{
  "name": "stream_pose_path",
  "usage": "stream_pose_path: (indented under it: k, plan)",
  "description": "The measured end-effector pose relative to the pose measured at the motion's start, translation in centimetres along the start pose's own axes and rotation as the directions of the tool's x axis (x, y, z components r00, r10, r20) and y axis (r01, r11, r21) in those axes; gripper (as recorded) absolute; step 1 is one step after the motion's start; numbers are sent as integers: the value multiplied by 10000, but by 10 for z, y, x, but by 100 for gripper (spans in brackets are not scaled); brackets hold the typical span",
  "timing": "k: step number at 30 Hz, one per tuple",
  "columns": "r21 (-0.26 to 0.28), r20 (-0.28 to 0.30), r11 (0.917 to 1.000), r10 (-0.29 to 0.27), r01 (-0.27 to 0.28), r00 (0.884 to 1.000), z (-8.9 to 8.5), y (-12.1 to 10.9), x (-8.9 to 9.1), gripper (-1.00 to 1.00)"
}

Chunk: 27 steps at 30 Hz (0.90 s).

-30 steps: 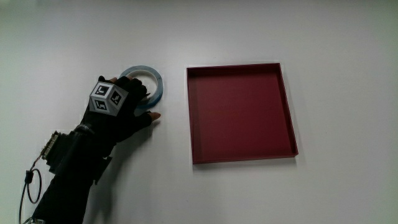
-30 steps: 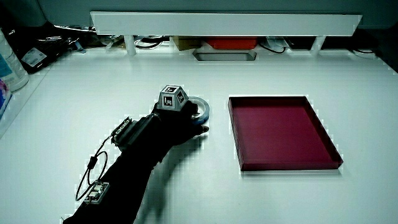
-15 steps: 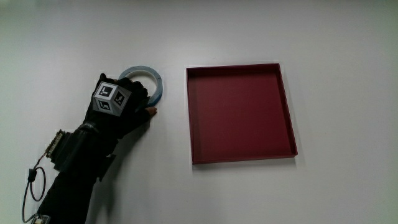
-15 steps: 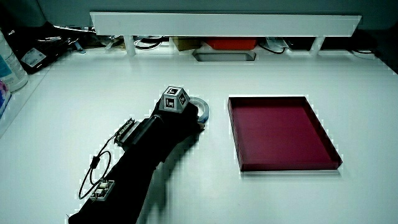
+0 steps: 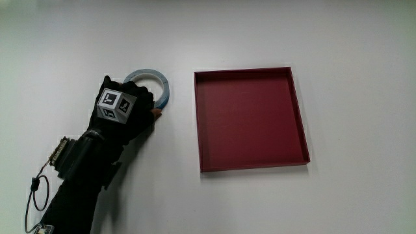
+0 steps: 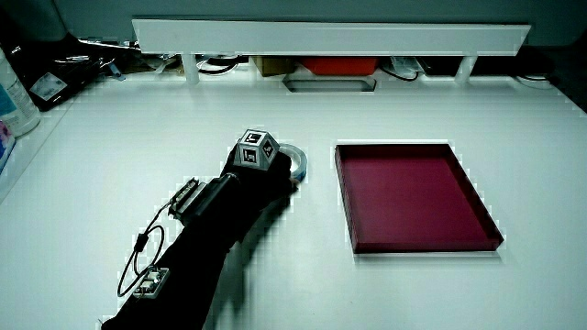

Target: Pick blue tape

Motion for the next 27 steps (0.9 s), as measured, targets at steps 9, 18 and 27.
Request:
stream_pose_path:
  k: [9, 18, 27]
  plan:
    - [584, -430, 9983, -15, 40, 9991, 1, 0, 2, 74]
    - [1271, -467, 9913, -282, 340, 9985, -4, -2, 1, 100]
    - [1858, -85, 9812, -522, 529, 9986, 4, -12, -2, 100]
